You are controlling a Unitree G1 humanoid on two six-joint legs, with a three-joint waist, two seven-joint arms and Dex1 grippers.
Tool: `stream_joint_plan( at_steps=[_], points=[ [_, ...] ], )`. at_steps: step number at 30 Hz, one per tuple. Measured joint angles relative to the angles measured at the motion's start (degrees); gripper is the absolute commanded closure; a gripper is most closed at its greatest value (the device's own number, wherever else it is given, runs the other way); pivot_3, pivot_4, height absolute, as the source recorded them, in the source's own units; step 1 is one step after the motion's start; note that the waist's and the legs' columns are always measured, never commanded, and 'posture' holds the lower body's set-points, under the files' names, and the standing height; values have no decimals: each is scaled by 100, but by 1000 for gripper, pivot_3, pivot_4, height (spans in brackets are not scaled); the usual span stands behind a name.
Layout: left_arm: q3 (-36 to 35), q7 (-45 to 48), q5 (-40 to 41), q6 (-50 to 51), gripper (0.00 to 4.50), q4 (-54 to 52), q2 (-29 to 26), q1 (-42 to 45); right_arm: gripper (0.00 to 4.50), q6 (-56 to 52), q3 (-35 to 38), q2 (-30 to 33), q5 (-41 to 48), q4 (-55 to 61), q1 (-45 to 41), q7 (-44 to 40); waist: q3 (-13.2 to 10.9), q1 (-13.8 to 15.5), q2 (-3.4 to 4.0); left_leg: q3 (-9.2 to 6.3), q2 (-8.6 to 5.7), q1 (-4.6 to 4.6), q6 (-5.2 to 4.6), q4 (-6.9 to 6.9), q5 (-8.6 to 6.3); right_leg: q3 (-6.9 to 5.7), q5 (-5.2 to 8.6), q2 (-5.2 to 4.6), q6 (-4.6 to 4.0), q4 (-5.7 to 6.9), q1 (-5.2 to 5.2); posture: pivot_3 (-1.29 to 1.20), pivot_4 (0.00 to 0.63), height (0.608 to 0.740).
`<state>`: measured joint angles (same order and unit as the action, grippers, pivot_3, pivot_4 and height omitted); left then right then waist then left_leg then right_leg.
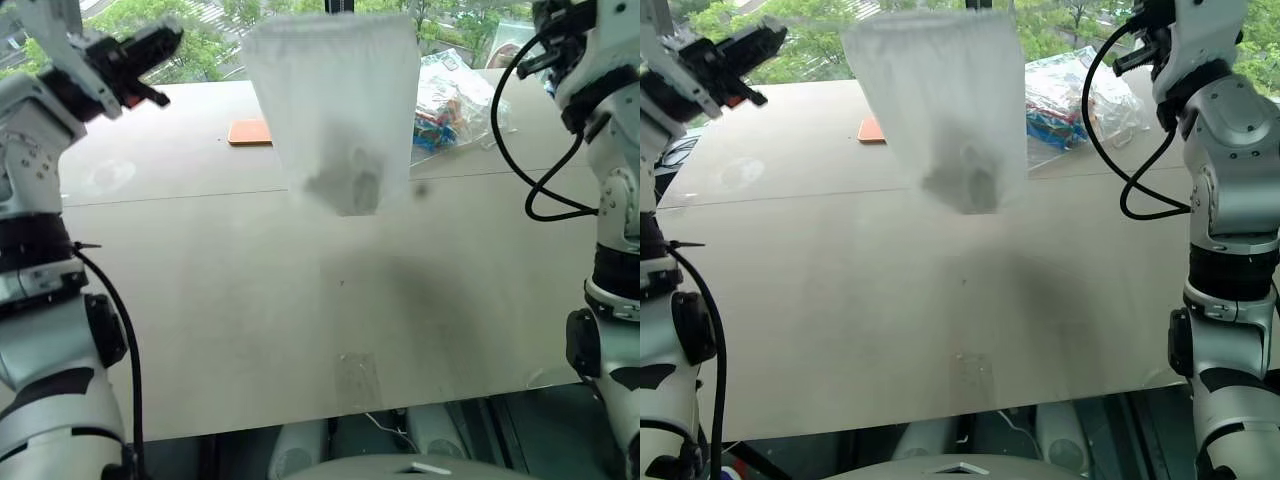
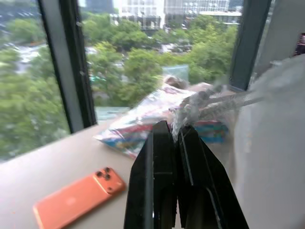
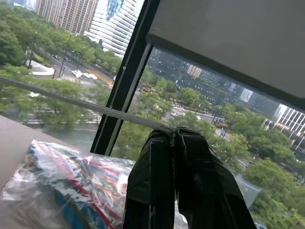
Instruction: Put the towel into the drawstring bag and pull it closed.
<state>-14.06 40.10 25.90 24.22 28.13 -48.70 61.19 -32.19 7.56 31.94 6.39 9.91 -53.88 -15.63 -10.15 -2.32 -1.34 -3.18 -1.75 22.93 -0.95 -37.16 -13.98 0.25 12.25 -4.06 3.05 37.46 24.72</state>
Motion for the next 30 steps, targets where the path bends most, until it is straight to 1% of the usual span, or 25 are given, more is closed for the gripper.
stream_joint_plan(
  at_steps=[4,8,9,10,11,14,16,17,18,20,22,24,25,26,28,30],
  points=[
    [2,-1039,-555,-930,4427,773,358,73,4500,118,2,68,-147,-123,-31,295,-1,14,-2,2,1,9,-1,-6,0,3,-1,-2,2,2,7,0,150,740],
    [-72,-1721,-723,-1439,4427,1155,446,90,4500,121,62,98,-253,-212,-30,715,-1,12,-3,2,2,25,2,-7,1,5,-1,-3,2,8,27,0,150,740],
    [-177,-1962,-744,-1510,4427,1306,442,133,4500,121,192,111,-324,-244,-30,907,-1,13,-3,2,2,41,5,-11,3,6,-1,-3,2,15,44,0,150,740],
    [-367,-2259,-779,-1571,4427,1516,363,156,4500,120,488,239,-439,-374,-30,1177,0,20,-4,1,0,78,20,-23,12,6,-2,-5,2,27,82,0,150,740],
    [-516,-2432,-792,-1603,4427,1707,260,151,4500,112,777,395,-528,-508,-23,1343,0,23,-5,5,-3,97,26,-25,16,9,-2,-7,2,36,102,0,150,740],
    [-842,-2829,-838,-1707,4427,2268,57,224,4500,181,1340,664,-673,-803,-25,1681,1,34,-6,13,-3,95,26,-21,16,10,-2,-9,2,32,101,0,150,740],
    [-972,-2812,-757,-1658,4427,2480,63,342,4500,253,1394,769,-688,-941,-24,1687,1,32,-6,19,-4,92,22,-25,13,10,-3,-8,3,33,97,0,150,740],
    [-1023,-2596,-637,-1559,4427,2459,105,347,4500,281,1384,807,-643,-995,-23,1558,1,29,-6,26,-4,86,5,-27,4,13,-3,-8,3,37,92,0,150,740],
    [-1024,-2362,-540,-1465,4427,2384,181,343,4500,293,1375,815,-574,-1000,-20,1426,1,25,-6,32,-4,84,1,-28,2,14,-3,-8,3,41,90,0,150,740],
    [-924,-1711,-310,-1167,4427,1766,513,78,4500,293,1220,805,-248,-825,96,877,2,22,-6,37,-1,81,-1,-34,2,8,-3,-5,3,44,81,0,150,740],
    [-794,-1393,-160,-889,4427,1270,778,-246,4500,241,998,697,44,-502,322,431,3,3,-7,34,3,81,0,-38,2,11,-3,-1,3,49,81,0,150,740],
    [-723,-1205,55,-450,4427,732,1145,-665,4500,34,740,405,490,-65,583,7,3,-45,-7,30,7,80,2,-40,4,30,-4,2,3,55,90,0,150,740],
    [-669,-1147,113,-334,4427,588,1231,-799,4500,-30,672,334,604,39,629,-88,3,-66,-7,32,7,80,5,-40,5,34,-4,2,3,55,92,0,150,740],
    [-550,-1076,168,-92,4427,182,1340,-1097,4500,-169,593,223,859,213,631,-242,3,-103,-7,31,8,82,14,-40,10,36,-4,2,3,53,94,0,150,740],
    [-398,-999,284,213,4427,-304,1541,-1444,4500,-292,565,138,1147,501,557,-382,3,-111,-7,30,8,84,22,-40,15,36,-4,1,3,49,94,0,150,740],
    [-324,-1005,392,565,4427,-789,1714,-1715,4500,-398,571,53,1438,641,265,-436,3,-105,-7,27,8,83,20,-40,14,34,-4,-1,3,48,93,0,150,740]
  ],
)
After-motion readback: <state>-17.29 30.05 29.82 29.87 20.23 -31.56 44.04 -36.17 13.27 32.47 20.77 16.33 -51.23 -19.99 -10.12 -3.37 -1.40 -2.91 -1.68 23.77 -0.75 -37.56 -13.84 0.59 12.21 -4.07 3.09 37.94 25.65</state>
